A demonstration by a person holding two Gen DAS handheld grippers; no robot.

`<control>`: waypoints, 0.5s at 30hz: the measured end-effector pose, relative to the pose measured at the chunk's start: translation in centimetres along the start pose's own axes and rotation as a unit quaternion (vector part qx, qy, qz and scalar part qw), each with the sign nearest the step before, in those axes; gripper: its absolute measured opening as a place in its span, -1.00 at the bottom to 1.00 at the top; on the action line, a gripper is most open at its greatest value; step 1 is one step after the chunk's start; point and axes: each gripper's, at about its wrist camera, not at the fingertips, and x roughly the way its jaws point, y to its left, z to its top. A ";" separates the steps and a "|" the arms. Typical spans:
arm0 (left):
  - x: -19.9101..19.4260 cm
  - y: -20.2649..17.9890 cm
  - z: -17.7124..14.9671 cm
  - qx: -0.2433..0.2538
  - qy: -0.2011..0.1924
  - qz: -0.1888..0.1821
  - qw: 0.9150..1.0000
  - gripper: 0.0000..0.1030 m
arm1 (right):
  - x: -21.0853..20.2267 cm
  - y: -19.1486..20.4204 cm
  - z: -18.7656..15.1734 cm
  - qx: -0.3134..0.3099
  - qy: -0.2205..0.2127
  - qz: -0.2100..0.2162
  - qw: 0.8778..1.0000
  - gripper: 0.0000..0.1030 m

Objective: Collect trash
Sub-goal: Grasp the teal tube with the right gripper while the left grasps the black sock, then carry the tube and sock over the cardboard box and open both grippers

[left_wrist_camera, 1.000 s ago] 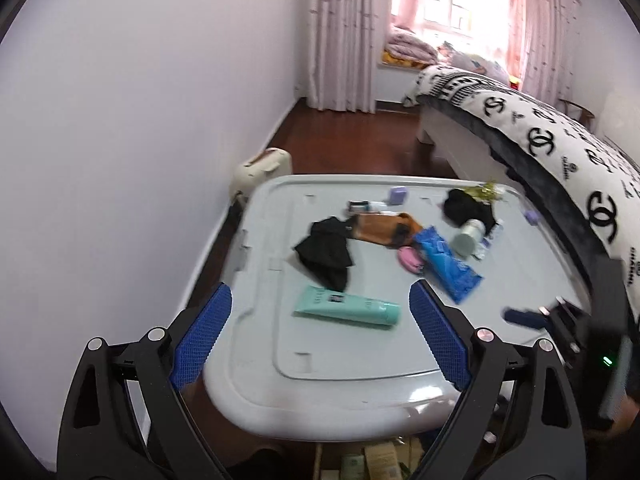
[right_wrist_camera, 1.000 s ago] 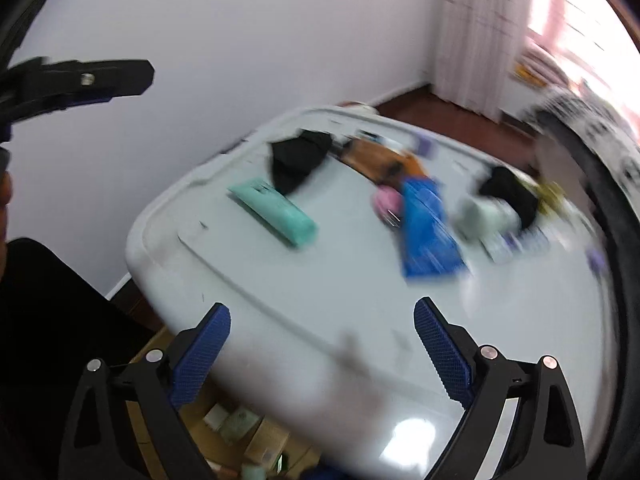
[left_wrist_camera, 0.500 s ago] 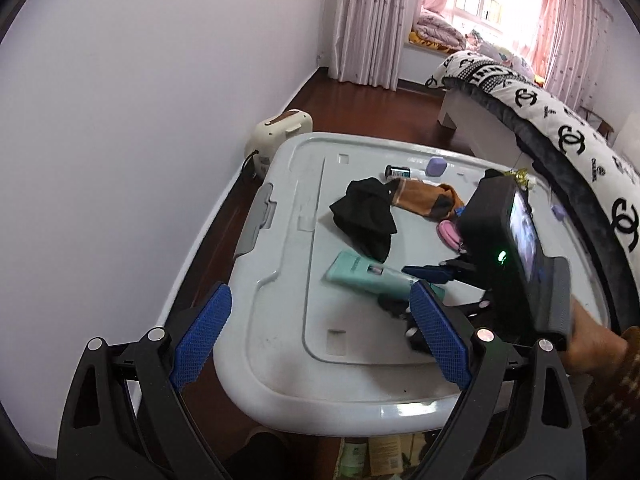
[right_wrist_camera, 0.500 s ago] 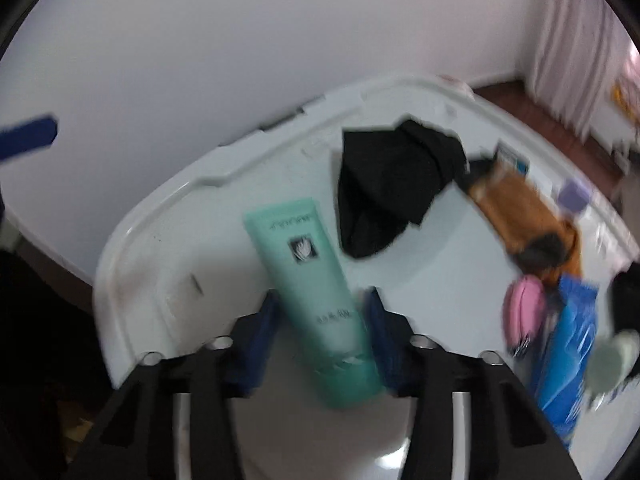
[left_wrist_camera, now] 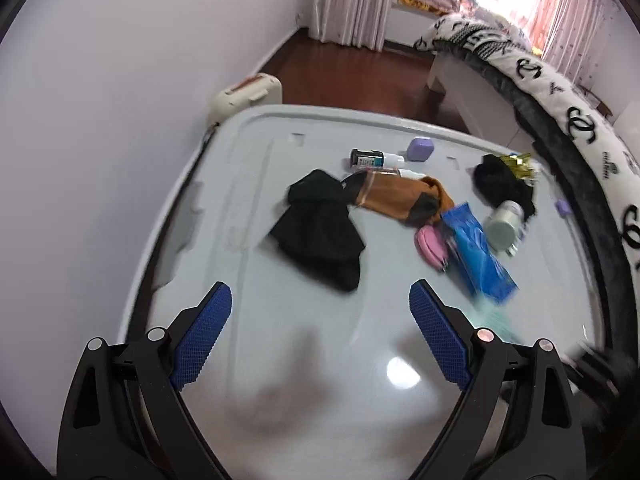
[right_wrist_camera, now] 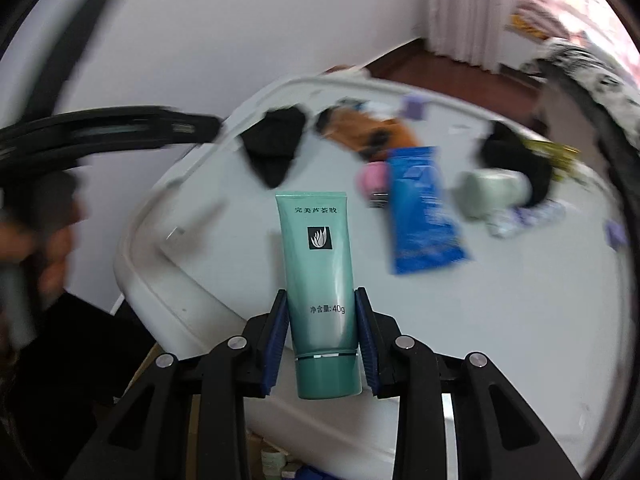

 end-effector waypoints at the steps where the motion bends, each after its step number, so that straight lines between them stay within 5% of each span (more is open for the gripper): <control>1: 1.5 -0.2 0.7 -0.004 0.005 0.004 1.000 0.72 | -0.9 -0.7 -0.6 0.013 -0.012 -0.007 1.000 -0.37; 8: 8.1 -0.9 2.5 -0.015 0.022 0.042 0.999 0.70 | -3.9 -2.2 -2.3 0.031 -0.047 -0.019 0.998 -0.37; 10: 8.5 -0.8 2.1 -0.008 0.023 0.048 0.999 0.10 | -4.4 -2.5 -2.5 0.035 -0.054 -0.014 0.998 -0.37; 11: 8.3 -0.9 1.7 0.002 0.018 0.064 0.998 -0.01 | -4.4 -2.7 -2.6 0.038 -0.056 -0.013 0.998 -0.37; 12: 8.0 -0.9 1.4 0.007 0.014 0.064 0.998 -0.46 | -4.4 -2.9 -2.5 0.038 -0.057 -0.015 0.998 -0.37; 13: 7.6 -0.8 1.1 0.006 0.016 0.061 0.998 -0.66 | -4.5 -3.0 -2.6 0.038 -0.058 -0.015 0.998 -0.37; 15: 6.4 -0.4 0.2 -0.009 0.024 0.042 0.999 -0.67 | -4.5 -3.1 -2.6 0.038 -0.058 -0.013 0.998 -0.37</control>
